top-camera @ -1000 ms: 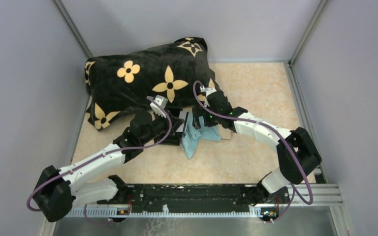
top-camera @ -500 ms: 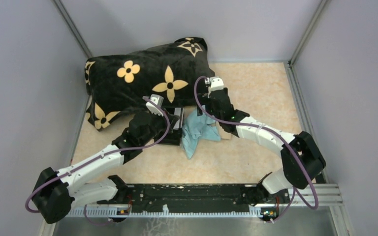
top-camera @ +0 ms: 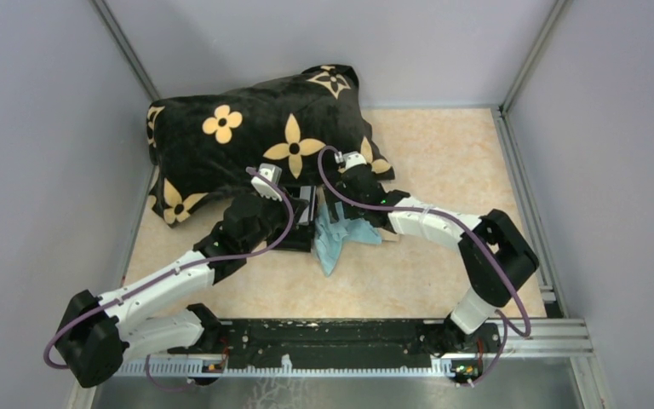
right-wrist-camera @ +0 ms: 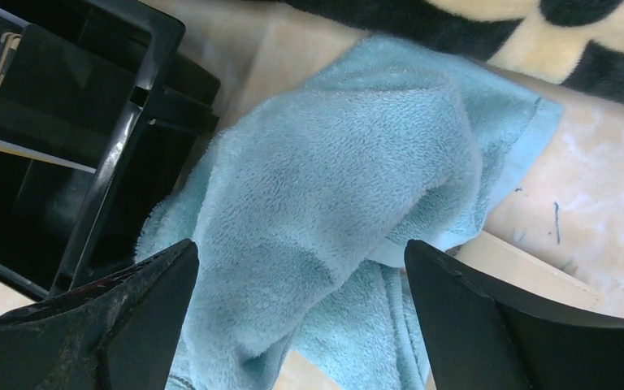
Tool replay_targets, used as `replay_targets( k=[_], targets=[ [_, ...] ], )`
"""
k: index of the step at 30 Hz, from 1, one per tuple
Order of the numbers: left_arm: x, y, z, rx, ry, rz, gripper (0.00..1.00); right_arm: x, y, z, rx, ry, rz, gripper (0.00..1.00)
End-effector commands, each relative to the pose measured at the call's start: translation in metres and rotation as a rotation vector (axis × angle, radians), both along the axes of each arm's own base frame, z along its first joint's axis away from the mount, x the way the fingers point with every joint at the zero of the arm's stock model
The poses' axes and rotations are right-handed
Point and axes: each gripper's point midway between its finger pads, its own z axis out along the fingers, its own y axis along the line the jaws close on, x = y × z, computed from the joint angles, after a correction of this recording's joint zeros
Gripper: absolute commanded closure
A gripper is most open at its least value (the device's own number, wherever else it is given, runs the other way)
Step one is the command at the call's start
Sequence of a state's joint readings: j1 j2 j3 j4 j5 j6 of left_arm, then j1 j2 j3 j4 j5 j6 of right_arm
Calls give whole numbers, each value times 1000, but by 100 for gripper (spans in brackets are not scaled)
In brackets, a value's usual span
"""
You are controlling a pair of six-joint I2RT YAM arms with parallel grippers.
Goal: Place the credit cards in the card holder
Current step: Pick up the distractor from the center of the board.
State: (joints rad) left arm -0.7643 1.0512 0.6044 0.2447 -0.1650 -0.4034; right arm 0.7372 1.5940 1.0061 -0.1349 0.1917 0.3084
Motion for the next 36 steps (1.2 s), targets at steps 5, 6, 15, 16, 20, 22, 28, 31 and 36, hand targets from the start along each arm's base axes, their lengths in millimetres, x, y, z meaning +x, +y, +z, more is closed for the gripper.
replay_targets(
  k=[5,6,15,16,20,22,28,31,36],
  targets=[
    [-1,-3,7,-13,-21,-11,100,7,22,-22,-11,94,8,1],
    [-1,-3,7,-14,-23,-11,100,6,24,-28,-19,111,10,1],
    [-3,-4,8,-24,-23,-18,100,-9,17,-80,-109,277,-17,6],
    [-3,-3,8,-25,-25,-18,100,-12,16,-83,-114,291,-19,13],
    [-4,-2,10,-27,-29,-15,100,-18,11,-85,-111,306,-36,57],
    [-4,-1,11,-27,-28,-12,100,-15,9,-73,-103,280,-43,86],
    [-2,-1,12,-26,-25,-2,100,8,8,14,-42,97,-64,100],
    [-1,-2,14,-29,-21,1,100,20,0,77,25,-16,-93,100],
    [0,-7,15,-32,-14,-12,100,38,-40,162,95,-185,-206,100]
  ],
)
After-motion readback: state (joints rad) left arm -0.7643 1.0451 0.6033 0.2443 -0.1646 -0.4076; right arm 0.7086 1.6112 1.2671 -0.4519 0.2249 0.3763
